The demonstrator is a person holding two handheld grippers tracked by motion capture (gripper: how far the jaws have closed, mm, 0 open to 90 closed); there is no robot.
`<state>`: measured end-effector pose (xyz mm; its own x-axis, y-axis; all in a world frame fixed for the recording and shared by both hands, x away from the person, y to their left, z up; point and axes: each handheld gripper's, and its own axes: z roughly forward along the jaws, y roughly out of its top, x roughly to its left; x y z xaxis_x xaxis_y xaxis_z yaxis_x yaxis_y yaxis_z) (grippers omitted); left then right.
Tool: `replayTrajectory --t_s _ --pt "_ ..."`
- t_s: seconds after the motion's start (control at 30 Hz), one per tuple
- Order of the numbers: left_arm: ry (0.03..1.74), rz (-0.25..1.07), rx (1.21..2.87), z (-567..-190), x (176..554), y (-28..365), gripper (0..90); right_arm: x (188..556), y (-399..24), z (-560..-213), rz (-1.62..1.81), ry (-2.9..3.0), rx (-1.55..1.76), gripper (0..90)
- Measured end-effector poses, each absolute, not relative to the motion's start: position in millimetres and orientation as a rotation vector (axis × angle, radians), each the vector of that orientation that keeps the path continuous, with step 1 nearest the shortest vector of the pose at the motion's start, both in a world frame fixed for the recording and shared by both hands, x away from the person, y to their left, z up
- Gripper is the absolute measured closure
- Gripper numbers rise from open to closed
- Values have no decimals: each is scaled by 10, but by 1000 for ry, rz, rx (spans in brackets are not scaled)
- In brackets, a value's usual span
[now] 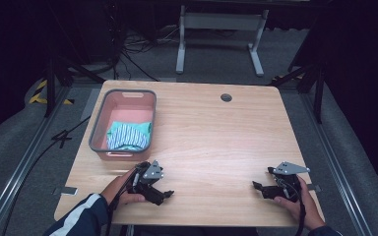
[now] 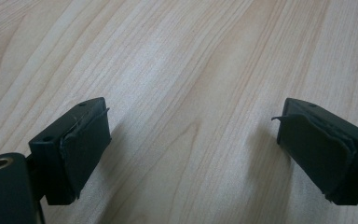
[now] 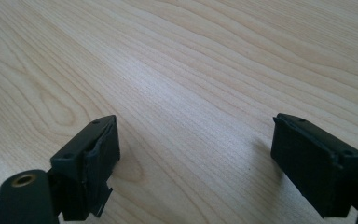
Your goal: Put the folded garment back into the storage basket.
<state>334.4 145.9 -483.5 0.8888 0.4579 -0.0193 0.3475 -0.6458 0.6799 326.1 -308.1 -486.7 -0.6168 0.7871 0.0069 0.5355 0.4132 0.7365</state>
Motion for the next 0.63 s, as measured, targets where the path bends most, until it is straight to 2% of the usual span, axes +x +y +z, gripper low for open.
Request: replayTrajectory --t_s 0.63 --pt "578 202 2334 -4835 3342 1457 94 3266 -3092 -4867 1028 2340 1130 155"
